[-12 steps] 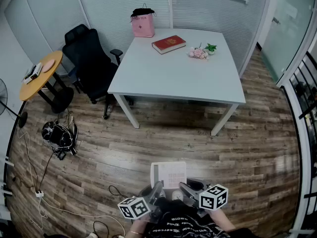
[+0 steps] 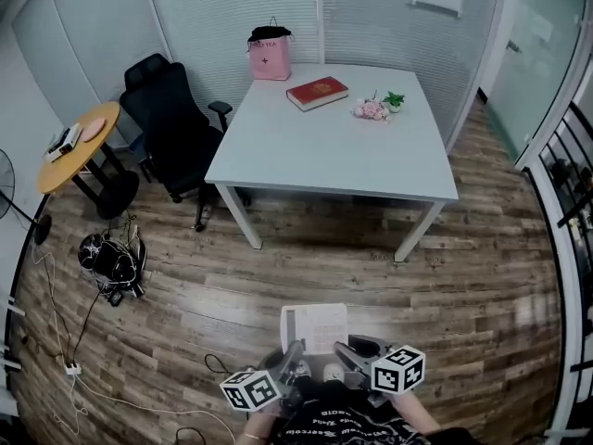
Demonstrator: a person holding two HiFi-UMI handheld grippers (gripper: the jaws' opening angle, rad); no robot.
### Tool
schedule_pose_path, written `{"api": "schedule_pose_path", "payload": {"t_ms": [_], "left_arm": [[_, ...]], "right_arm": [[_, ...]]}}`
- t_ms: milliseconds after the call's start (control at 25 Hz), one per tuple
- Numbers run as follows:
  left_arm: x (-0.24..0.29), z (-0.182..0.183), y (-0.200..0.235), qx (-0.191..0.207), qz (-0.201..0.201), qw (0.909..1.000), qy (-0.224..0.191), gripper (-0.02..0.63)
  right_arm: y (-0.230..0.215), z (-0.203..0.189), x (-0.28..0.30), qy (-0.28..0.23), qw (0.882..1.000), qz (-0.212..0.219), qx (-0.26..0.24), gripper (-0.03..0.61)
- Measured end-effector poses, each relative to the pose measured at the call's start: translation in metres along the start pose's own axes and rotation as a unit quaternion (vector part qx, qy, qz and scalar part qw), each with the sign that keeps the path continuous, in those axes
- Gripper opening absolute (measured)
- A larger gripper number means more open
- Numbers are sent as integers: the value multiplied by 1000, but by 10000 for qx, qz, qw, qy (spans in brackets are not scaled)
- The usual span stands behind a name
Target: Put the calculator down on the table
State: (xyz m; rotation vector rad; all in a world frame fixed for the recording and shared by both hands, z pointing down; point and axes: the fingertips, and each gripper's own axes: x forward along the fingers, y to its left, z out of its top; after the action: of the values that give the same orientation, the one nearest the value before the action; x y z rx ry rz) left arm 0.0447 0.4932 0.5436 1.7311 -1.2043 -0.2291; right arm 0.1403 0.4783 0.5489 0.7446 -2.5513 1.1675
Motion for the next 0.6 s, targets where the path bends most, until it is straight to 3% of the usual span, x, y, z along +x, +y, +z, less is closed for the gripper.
{"api": "schedule_pose_path", "payload": {"t_ms": [600], "left_arm": [[-12,41,28,468,-265,9982,274,87]], "right_arm": [[20,3,42,-248,9993,-278,14,138]]}}
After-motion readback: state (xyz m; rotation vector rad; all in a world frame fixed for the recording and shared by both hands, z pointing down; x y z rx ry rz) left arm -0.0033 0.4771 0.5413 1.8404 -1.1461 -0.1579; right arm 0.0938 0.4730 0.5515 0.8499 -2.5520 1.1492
